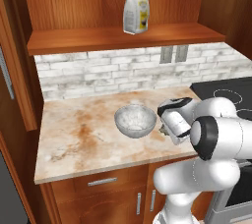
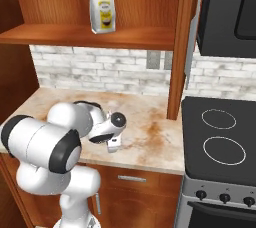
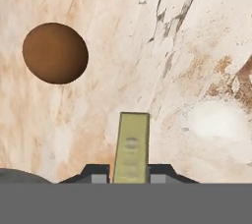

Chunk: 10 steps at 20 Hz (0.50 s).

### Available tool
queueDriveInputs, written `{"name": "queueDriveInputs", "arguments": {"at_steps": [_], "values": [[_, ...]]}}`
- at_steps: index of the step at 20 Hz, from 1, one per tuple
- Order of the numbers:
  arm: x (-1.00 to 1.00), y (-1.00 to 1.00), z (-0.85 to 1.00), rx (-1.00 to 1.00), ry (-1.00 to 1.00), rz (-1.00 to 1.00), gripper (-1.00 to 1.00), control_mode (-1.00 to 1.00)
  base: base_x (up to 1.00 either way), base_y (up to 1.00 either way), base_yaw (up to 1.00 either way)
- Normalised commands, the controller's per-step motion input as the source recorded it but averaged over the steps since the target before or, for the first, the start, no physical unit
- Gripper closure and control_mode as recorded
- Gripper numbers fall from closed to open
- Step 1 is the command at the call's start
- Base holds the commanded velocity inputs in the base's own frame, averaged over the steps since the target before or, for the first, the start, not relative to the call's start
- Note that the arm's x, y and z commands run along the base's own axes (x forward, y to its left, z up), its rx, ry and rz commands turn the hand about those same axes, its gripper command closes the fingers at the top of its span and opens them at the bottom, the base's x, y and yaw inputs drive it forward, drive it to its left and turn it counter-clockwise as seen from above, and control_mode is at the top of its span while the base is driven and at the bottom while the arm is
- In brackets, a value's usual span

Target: Pick the egg and butter from the fridge and place them by the bowl for mixing.

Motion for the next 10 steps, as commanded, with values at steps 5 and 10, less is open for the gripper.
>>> {"name": "queueDriveInputs", "arguments": {"at_steps": [5, 10], "values": [[0.08, 0.05, -0.19, -0.03, -0.01, -0.03, 1.00, -1.00, 0.00, 0.00, 0.00], [0.04, 0.00, -0.11, -0.05, 0.00, -0.01, -1.00, -1.00, 0.00, 0.00, 0.00]]}}
